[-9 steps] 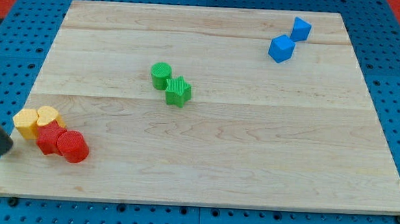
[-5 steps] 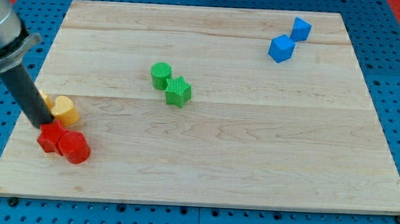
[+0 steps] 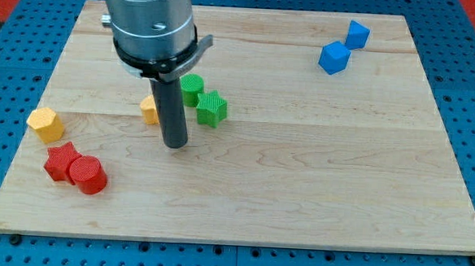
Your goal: Push the yellow heart to the top center
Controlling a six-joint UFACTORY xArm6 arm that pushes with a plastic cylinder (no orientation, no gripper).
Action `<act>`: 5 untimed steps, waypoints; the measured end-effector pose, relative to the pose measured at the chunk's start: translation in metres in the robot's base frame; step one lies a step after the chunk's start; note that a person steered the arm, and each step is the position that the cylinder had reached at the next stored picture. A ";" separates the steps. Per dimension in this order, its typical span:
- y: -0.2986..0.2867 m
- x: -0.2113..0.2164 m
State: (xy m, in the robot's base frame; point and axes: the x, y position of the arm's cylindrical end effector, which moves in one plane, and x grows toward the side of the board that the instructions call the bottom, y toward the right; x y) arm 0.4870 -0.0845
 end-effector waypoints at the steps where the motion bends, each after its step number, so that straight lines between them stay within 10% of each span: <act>1: -0.022 -0.026; 5: -0.103 -0.098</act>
State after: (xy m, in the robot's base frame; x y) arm 0.3888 -0.1879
